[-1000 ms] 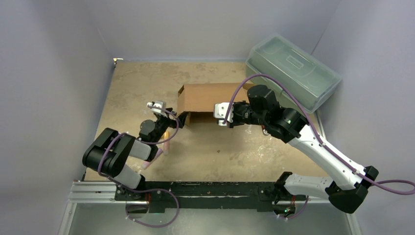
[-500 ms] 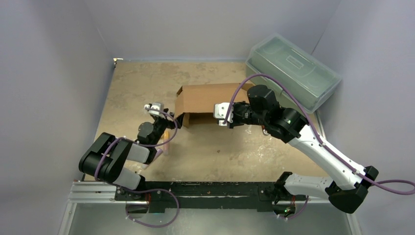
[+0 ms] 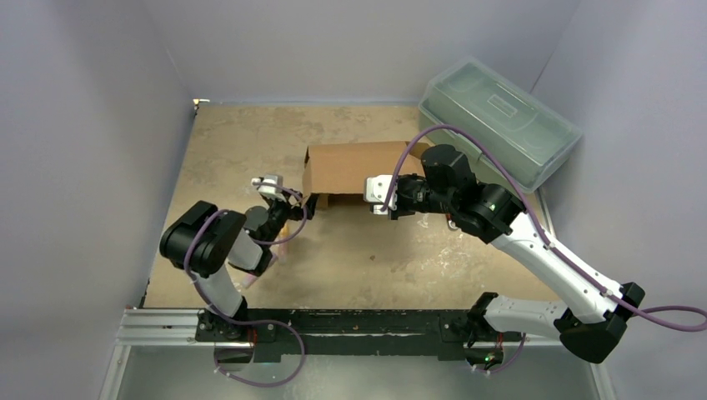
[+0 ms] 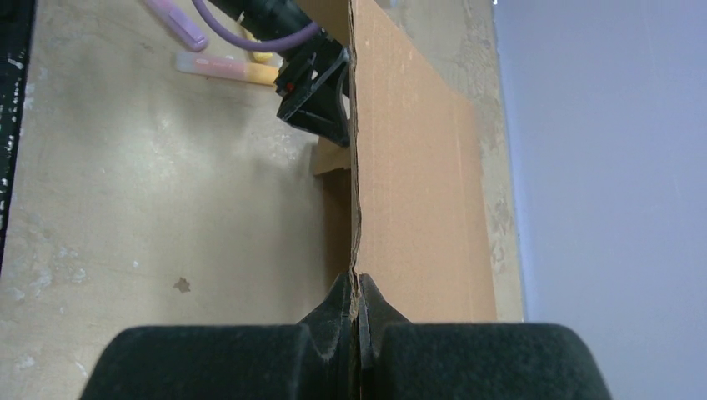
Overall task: Fold the paper box
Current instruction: Fold the paper box at the center of the board.
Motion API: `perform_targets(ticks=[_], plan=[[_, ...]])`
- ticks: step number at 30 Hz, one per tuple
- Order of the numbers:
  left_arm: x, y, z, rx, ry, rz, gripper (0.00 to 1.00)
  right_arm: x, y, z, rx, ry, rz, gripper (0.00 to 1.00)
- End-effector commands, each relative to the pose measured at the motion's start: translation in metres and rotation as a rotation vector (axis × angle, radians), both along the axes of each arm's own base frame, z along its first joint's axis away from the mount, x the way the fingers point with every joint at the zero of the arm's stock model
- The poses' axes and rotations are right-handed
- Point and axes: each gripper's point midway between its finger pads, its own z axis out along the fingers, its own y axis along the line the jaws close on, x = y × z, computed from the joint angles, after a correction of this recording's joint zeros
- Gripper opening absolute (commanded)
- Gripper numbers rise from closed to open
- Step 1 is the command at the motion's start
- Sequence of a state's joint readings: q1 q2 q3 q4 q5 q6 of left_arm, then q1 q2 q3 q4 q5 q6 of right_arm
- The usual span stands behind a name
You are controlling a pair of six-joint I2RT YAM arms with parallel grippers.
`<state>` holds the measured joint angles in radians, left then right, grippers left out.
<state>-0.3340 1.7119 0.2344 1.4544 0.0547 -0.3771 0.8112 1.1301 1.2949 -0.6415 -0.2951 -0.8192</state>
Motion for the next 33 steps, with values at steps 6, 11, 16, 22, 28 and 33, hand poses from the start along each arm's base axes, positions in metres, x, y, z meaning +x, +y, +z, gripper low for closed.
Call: perform_targets(ticks=[6, 11, 16, 22, 28, 33], plan=[[0.008, -0.007, 0.045, -0.089, -0.211, -0.027, 0.76, -0.019, 0.012, 0.014, 0.066, 0.053, 0.091, 0.00], [0.013, -0.002, 0.049, -0.094, -0.222, 0.012, 0.71, -0.021, 0.015, 0.012, 0.069, 0.074, 0.105, 0.00], [0.015, -0.010, 0.056, -0.061, -0.259, 0.017, 0.73, -0.020, 0.017, 0.013, 0.078, 0.092, 0.103, 0.00], [0.006, -0.002, 0.066, 0.017, -0.315, 0.049, 0.76, -0.011, 0.015, 0.020, 0.092, 0.089, 0.059, 0.00], [-0.003, 0.007, 0.076, 0.046, -0.349, 0.075, 0.78, -0.011, 0.013, 0.018, 0.091, 0.112, 0.047, 0.00], [-0.013, 0.000, 0.080, -0.028, -0.331, 0.026, 0.78, -0.013, 0.010, 0.017, 0.095, 0.116, 0.044, 0.00]])
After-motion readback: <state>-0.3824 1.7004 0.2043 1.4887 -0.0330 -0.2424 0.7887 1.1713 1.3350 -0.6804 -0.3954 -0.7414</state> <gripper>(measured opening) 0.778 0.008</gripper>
